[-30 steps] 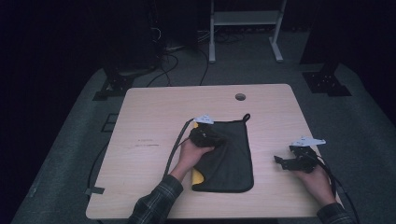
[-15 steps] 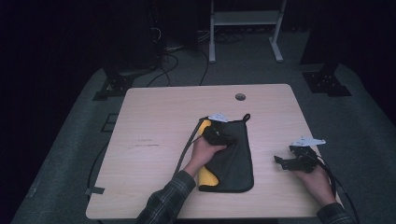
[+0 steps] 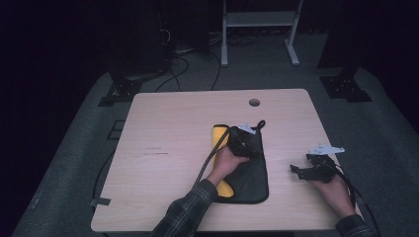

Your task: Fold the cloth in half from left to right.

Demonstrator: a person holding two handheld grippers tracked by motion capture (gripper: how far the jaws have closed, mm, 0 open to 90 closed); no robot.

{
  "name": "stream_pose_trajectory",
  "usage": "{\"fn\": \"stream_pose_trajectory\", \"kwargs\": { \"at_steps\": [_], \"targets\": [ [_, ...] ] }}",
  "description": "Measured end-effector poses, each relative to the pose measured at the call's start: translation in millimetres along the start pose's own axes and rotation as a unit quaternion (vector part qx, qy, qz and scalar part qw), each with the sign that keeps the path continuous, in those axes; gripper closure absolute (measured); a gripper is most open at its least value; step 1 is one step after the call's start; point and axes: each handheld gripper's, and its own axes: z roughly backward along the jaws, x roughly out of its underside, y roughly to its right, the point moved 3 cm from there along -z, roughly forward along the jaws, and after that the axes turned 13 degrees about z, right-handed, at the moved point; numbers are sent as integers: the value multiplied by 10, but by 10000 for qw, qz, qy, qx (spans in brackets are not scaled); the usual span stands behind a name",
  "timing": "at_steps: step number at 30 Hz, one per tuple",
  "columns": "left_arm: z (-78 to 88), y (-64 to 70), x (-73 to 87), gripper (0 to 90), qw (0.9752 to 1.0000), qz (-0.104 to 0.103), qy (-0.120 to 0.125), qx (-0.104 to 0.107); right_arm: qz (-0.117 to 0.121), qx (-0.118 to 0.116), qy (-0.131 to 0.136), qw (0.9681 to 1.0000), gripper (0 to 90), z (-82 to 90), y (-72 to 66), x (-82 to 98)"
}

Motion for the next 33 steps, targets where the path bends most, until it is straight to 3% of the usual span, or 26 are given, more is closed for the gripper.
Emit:
{"fn": "stream_pose_trajectory", "kwargs": {
  "at_steps": [1, 6, 8, 9, 10, 16, 21, 23, 24, 25, 28, 29, 31, 33],
  "targets": [
    [-41, 7, -1, 825, 9999, -34, -101, -95, 2, -2, 0, 10000, 157, -1, 0, -1],
    [-50, 34, -14, 797, 9998, -81, -117, -156, 1, -2, -3, 10000, 156, -2, 0, -2],
    [-1, 48, -27, 683, 9999, -95, -2, -84, 4, -3, -8, 10000, 156, -1, 0, -1],
    [87, 65, -47, 649, 9997, -106, 191, -76, 2, -2, -7, 10000, 156, -1, 0, -2],
    [87, 65, -47, 640, 9997, -106, 191, -76, 1, -2, -7, 10000, 156, -2, 0, -2],
    [496, 19, -36, 570, 9980, -114, 594, -180, 7, -5, -7, 10000, 156, -2, 0, -1],
    [817, -106, 141, 557, 9962, -59, 755, -430, -2, -1, -4, 10000, 156, -2, -1, -2],
    [974, -197, 295, 545, 9949, 56, 807, -605, 2, -2, -8, 10000, 157, -1, 0, -2],
    [974, -197, 295, 541, 9949, 56, 807, -605, 2, -2, -8, 10000, 157, -1, 0, -2],
    [1058, -265, 400, 538, 9937, 115, 817, -762, 0, -1, -6, 10000, 156, -2, 0, -2],
    [1114, -328, 486, 529, 9926, 193, 827, -870, -1, 0, -6, 10000, 155, -2, 0, -2],
    [1161, -410, 575, 521, 9915, 338, 792, -978, -11, 5, -9, 10000, 153, -3, 0, -2],
    [1171, -441, 609, 518, 9911, 401, 772, -1011, -13, 10, -10, 10000, 154, -4, 1, -3],
    [1144, -522, 691, 504, 9893, 464, 632, -1230, -21, 11, -16, 10000, 153, -4, 0, -3]
  ]
}}
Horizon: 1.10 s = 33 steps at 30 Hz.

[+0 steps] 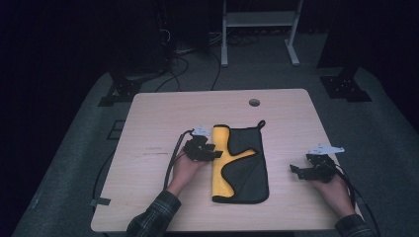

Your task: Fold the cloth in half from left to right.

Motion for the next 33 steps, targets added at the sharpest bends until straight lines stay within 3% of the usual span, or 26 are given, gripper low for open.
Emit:
{"fn": "stream_pose_trajectory", "kwargs": {
  "at_steps": [1, 2, 5, 6, 10, 14, 21, 28, 33],
  "targets": [
    [0, 0, 0, 504, 10000, 0, 0, 0, 0, 0, 0, 10000, 153, 0, 0, 0],
    [-34, -40, 33, 501, 9998, -27, -100, -174, -2, -1, 0, 10000, 154, 0, 0, 0],
    [-63, -53, 53, 512, 9996, -9, -163, -223, -2, -1, 1, 10000, 153, 0, 0, 0],
    [-78, -45, 75, 534, 9993, -104, -258, -251, -2, -1, 1, 10000, 154, 0, 0, 0],
    [-92, 9, 99, 719, 9987, -289, -352, -242, -3, -2, 1, 10000, 154, 0, 0, 0],
    [-77, 34, 111, 840, 9981, -372, -398, -274, 4, 0, 4, 10000, 153, 0, 0, 0],
    [60, -29, 191, 861, 9984, -273, -389, -298, 9, 1, 5, 10000, 153, -1, 1, 0],
    [330, -285, 324, 863, 9983, -67, -305, -496, 23, -14, 4, 10000, 151, 5, -6, 4],
    [382, -339, 374, 829, 9983, -62, -243, -524, 8, -9, -55, 10000, 153, 4, -10, -9]
  ]
}}
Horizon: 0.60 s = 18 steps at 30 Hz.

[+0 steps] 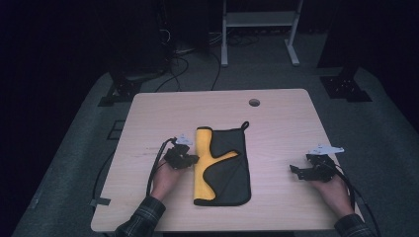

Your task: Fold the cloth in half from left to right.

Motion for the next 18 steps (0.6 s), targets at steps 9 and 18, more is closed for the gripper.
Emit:
{"fn": "stream_pose_trajectory", "kwargs": {
  "at_steps": [9, 18],
  "targets": [
    [158, -52, 51, 353, 9996, 2, 237, -124, 290, -370, 10, 9989, 208, -73, -189, -297],
    [355, -102, 240, 133, 9994, -14, 296, -195, 446, -641, 344, 9964, 222, -139, -373, -689]
  ]
}}
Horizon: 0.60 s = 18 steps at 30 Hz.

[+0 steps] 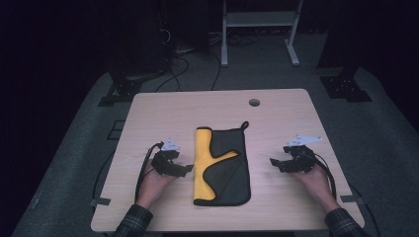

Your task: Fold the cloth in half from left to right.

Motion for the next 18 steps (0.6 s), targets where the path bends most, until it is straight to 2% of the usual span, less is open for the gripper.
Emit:
{"fn": "stream_pose_trajectory", "kwargs": {
  "at_steps": [1, 3, 4, 8, 9, 13, 16, 17, 18],
  "targets": [
    [6, 0, 18, 133, 10000, -14, -18, -16, 42, -25, 43, 10000, 222, -18, -17, -52],
    [18, 15, 94, 71, 9999, -117, -110, -64, 99, -133, 148, 9998, 230, -70, -82, -188],
    [18, 15, 94, 59, 9999, -117, -110, -64, 99, -133, 148, 9998, 230, -70, -82, -188],
    [27, 46, 177, 22, 9993, -281, -221, -112, 254, -231, 283, 9990, 236, -153, -183, -371],
    [30, 55, 194, 15, 9992, -295, -233, -106, 344, -320, 275, 9985, 236, -196, -217, -443],
    [36, 61, 254, 14, 9989, -359, -288, -98, 433, -360, 369, 9977, 264, -245, -270, -544],
    [36, 65, 286, 0, 9985, -397, -348, -142, 495, -435, 325, 9973, 265, -277, -292, -579],
    [36, 64, 293, 0, 9985, -410, -338, -146, 594, -460, 363, 9965, 303, -302, -318, -639],
    [35, 61, 301, 0, 9984, -432, -341, -151, 594, -460, 363, 9965, 303, -302, -318, -639]
  ]
}}
